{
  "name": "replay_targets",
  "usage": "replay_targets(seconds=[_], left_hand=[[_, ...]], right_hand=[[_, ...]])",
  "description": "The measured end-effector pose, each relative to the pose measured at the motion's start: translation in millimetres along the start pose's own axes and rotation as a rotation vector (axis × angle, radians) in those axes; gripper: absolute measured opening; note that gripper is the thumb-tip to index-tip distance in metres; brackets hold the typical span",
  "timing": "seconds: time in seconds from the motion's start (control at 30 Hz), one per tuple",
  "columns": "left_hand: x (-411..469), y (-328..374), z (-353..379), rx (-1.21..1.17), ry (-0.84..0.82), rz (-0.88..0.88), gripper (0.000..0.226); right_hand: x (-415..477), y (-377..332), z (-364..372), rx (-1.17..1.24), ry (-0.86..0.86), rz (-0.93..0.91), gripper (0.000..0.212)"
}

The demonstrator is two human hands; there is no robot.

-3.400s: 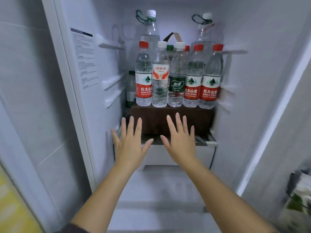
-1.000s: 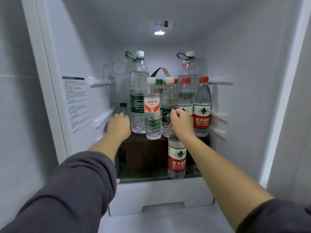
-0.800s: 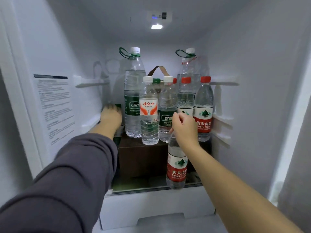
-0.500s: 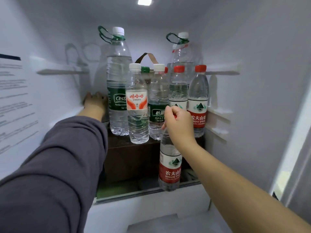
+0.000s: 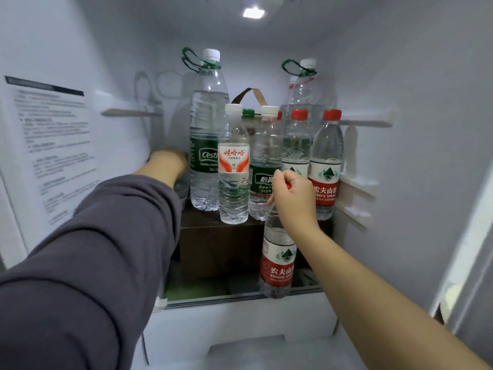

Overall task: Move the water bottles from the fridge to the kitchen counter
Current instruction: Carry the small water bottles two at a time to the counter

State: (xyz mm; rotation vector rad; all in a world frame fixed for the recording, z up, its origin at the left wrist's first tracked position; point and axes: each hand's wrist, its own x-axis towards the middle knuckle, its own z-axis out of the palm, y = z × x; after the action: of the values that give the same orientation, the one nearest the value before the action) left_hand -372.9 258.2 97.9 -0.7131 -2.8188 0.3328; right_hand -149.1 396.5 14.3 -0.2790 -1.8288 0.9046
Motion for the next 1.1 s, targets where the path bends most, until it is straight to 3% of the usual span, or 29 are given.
replay_targets(seconds=[0.13, 0.33, 0.63, 0.73, 0.93, 1.1], left_hand=[[-26, -2, -8, 0.034, -0.021, 0.012, 0.062], [-69, 5, 2, 0.142, 0.052, 0.037, 0.048], [-138, 6, -56, 0.257, -0.017, 0.026, 0.040], [-157, 0, -72, 0.154, 0.003, -0.006, 0.032], [-179, -2, -77, -0.157, 0.266, 0.046, 0.036], [-183, 17, -63, -0.271, 0.288, 0.150, 0.024]], right_hand=[[-2, -4, 2, -0.004, -0.014, 0.014, 0.041], [-5, -12, 1, -0.047, -0.029, 0.079, 0.040], [-11, -25, -8, -0.041, -0.049, 0.105, 0.040], [-11, -28, -8, -0.044, -0.059, 0.109, 0.039], [-9, -28, -5, -0.029, -0.076, 0.130, 0.038], [-9, -24, -6, -0.013, -0.072, 0.122, 0.040]])
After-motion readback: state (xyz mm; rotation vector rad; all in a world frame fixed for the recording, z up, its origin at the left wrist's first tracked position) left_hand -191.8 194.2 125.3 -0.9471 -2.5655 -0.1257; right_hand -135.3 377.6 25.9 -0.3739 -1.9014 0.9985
